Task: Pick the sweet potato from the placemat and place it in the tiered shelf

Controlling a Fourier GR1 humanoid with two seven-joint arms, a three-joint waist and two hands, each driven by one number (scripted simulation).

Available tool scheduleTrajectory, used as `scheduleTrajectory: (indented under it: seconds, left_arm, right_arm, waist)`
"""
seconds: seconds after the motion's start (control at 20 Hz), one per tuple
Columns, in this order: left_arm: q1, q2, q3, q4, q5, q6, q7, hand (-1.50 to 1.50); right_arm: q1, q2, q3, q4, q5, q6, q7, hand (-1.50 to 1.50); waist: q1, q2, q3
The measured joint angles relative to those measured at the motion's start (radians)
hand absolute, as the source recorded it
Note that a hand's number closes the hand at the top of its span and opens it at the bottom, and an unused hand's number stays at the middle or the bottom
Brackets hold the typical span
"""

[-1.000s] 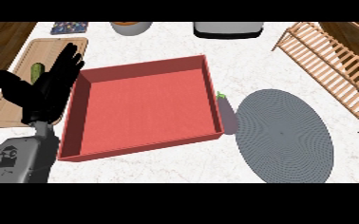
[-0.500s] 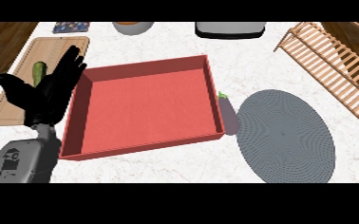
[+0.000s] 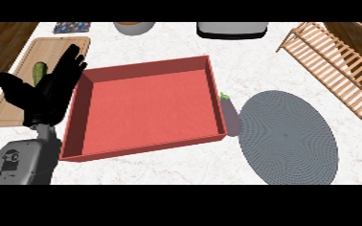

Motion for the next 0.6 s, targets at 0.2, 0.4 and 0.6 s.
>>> scheduleTrajectory:
  seconds: [0.2,0.4,0.6]
  left_arm:
    - [0.000,-0.008,0.000,0.008,-0.005,0.001,-0.004,0.00]
    - [-0.001,-0.011,0.000,0.018,-0.004,-0.010,-0.021,0.00]
    - [0.012,-0.019,-0.007,0.000,-0.006,-0.008,-0.017,0.00]
  right_arm:
    - [-0.022,-0.048,0.011,0.132,0.010,-0.043,-0.047,-1.50]
    - [-0.091,-0.076,0.018,0.295,0.058,-0.168,-0.070,-1.50]
    - [-0.156,-0.097,0.009,0.443,0.057,-0.261,-0.163,-1.50]
  waist:
    - [0.003,0.001,0.000]
    - [0.013,0.004,0.001]
    - [0.017,0.005,0.001]
